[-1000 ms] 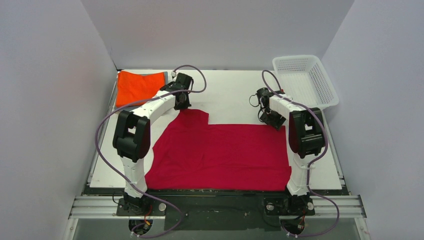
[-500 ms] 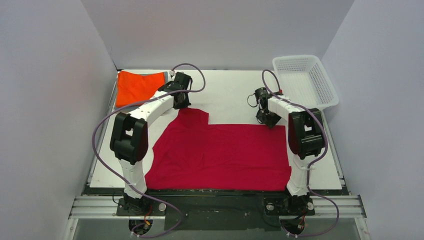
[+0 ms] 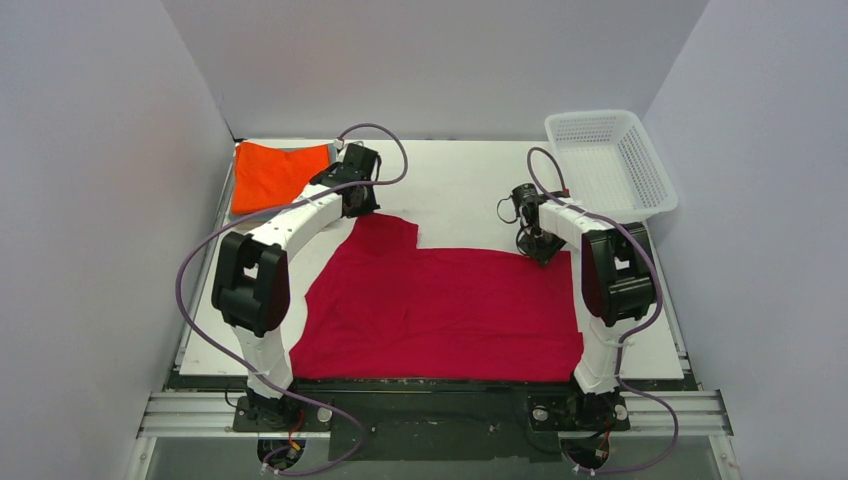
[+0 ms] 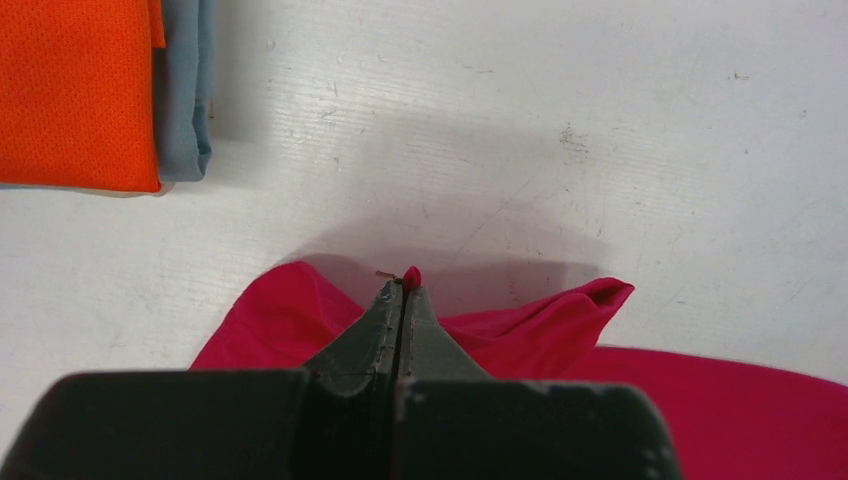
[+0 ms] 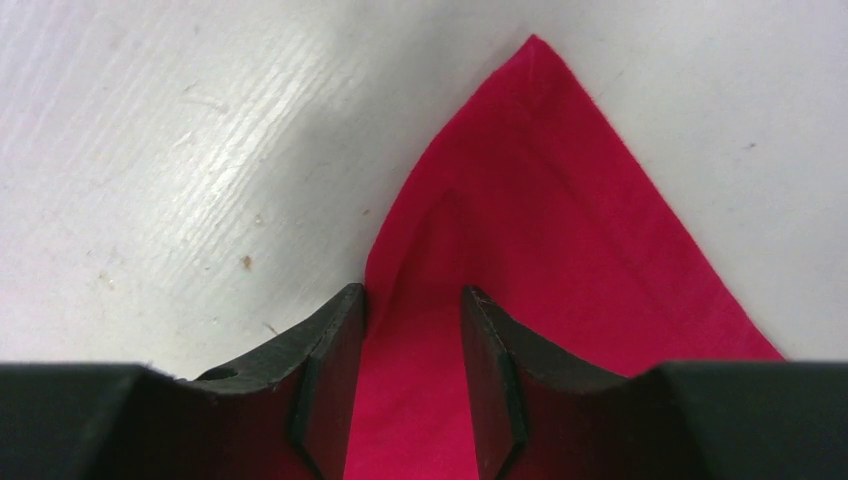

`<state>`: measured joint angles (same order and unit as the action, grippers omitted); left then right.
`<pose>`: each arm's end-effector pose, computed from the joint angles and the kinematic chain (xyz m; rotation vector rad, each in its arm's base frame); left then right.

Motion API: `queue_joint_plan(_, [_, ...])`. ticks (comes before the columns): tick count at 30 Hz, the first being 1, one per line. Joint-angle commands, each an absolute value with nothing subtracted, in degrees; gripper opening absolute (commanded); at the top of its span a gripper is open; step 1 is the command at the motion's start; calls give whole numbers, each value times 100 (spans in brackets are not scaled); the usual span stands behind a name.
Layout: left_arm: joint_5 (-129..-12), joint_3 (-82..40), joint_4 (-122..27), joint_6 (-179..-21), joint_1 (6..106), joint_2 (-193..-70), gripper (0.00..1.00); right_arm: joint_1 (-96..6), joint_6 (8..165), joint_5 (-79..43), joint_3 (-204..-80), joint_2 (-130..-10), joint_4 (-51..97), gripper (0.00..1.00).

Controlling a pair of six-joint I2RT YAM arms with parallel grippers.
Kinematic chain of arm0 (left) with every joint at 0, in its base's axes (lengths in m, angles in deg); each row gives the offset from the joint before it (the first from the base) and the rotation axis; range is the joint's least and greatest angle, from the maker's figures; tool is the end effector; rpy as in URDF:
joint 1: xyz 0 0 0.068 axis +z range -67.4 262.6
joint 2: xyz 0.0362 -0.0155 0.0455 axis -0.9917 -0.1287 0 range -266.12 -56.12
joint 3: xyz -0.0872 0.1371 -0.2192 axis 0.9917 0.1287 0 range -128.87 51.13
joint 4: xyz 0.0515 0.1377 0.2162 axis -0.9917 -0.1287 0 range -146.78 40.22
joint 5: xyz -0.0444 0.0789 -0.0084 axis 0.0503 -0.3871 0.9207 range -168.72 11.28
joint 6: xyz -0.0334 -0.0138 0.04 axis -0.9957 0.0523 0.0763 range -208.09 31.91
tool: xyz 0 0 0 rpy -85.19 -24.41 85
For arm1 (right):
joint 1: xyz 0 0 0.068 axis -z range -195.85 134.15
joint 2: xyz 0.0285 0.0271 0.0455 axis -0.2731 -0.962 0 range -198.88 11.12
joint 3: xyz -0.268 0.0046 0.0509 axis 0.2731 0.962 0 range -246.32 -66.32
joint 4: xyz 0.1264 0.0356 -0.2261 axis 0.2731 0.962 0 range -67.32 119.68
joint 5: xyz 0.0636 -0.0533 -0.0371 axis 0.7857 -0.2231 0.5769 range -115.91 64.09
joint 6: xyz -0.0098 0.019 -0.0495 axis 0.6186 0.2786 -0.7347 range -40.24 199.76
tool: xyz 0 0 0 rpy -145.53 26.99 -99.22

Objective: Fold and stack the t-shirts
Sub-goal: Grab the side of the flattened tshirt furthest away from the robot with both arms

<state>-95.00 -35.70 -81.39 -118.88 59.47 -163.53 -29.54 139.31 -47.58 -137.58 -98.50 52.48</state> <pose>0.3863 -0.1542 0.2500 -0.2808 2.4166 -0.0677 0.3702 0.0767 0.1578 1.1069 2.3689 -0.1008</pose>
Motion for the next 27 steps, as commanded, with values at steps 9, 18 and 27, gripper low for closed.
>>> queue_joint_plan(9, [-9663,-3299,-7773,-11890,6044,-15853,0,-2569,13846,-5197,-13794,-9689,5822,26])
queue_joint_plan(18, [-9700,-3233,-7758,-11872,6059,-15774,0,-2415,13682,-5457,-13962,-9685,6014,20])
queue_joint_plan(27, [-9395,-2820,-7239,-11815,6055,-15433,0,-2470,13443,-5480,-14119,-9596,6023,5])
